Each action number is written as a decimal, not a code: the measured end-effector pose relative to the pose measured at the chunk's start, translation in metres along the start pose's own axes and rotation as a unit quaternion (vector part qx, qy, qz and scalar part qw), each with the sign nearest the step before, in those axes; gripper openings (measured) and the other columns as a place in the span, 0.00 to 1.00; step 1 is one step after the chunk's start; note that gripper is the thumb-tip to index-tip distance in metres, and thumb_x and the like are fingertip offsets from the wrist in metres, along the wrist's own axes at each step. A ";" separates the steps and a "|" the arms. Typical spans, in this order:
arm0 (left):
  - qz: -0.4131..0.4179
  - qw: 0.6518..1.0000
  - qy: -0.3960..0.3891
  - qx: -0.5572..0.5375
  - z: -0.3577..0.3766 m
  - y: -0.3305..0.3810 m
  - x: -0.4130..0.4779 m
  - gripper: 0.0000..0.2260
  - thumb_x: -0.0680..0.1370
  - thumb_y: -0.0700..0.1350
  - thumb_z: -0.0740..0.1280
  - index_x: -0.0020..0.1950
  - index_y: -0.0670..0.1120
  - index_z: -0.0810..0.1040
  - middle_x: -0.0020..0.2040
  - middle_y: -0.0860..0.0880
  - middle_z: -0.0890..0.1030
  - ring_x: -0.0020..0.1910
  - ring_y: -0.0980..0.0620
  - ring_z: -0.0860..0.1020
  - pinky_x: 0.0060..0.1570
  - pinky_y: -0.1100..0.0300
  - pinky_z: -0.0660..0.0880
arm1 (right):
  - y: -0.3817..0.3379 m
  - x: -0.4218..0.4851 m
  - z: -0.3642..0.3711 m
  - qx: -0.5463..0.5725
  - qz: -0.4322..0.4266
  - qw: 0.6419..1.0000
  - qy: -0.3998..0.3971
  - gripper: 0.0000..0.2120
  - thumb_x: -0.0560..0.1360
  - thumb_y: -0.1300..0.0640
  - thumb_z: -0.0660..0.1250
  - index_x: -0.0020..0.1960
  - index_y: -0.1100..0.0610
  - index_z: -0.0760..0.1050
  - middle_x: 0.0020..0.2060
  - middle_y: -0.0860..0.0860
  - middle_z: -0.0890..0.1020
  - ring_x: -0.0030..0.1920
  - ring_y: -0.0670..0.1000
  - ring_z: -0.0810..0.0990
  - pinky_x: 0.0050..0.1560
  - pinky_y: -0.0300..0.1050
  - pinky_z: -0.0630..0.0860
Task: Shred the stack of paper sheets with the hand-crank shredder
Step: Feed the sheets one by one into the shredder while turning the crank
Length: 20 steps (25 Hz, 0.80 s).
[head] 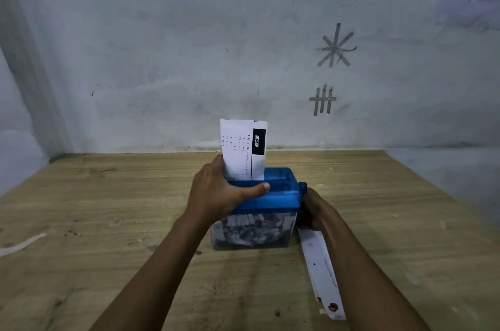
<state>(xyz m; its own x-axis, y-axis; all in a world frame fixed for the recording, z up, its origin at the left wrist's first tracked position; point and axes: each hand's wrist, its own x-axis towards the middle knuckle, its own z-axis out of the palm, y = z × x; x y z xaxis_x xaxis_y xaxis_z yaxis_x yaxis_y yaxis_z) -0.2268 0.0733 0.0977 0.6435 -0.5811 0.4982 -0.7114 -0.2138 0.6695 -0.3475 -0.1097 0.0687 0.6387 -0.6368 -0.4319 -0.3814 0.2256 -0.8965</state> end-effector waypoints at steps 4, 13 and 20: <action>-0.001 0.998 0.015 0.057 0.001 0.002 -0.001 0.46 0.57 0.80 0.66 0.65 0.51 0.74 0.57 0.53 0.81 0.49 0.53 0.78 0.46 0.54 0.82 | 0.024 -0.046 0.000 -0.069 -0.120 0.984 0.108 0.20 0.84 0.56 0.52 0.35 0.57 0.69 0.23 0.50 0.70 0.22 0.47 0.65 0.27 0.40 0.61; -0.003 0.998 -0.042 0.056 -0.001 -0.001 0.002 0.48 0.56 0.80 0.66 0.65 0.50 0.73 0.57 0.51 0.81 0.51 0.50 0.79 0.49 0.54 0.81 | -0.033 -0.089 -0.001 -0.209 -0.331 0.851 0.351 0.28 0.86 0.51 0.51 0.29 0.58 0.70 0.25 0.53 0.74 0.26 0.51 0.72 0.28 0.42 0.64; 0.005 0.998 -0.056 -0.035 -0.003 -0.001 0.001 0.38 0.61 0.69 0.78 0.65 0.52 0.74 0.57 0.53 0.81 0.52 0.53 0.80 0.41 0.68 0.76 | -0.088 -0.007 -0.001 -0.136 -0.233 0.939 0.214 0.17 0.80 0.52 0.53 0.35 0.59 0.65 0.28 0.53 0.68 0.29 0.53 0.67 0.36 0.46 0.64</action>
<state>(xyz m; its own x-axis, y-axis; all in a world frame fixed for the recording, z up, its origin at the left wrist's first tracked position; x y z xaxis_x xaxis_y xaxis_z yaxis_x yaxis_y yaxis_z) -0.2244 0.0755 0.0997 0.5987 -0.6674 0.4429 -0.6931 -0.1544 0.7042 -0.3192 -0.1252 0.1507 0.4731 -0.8710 0.1328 -0.3205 -0.3105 -0.8949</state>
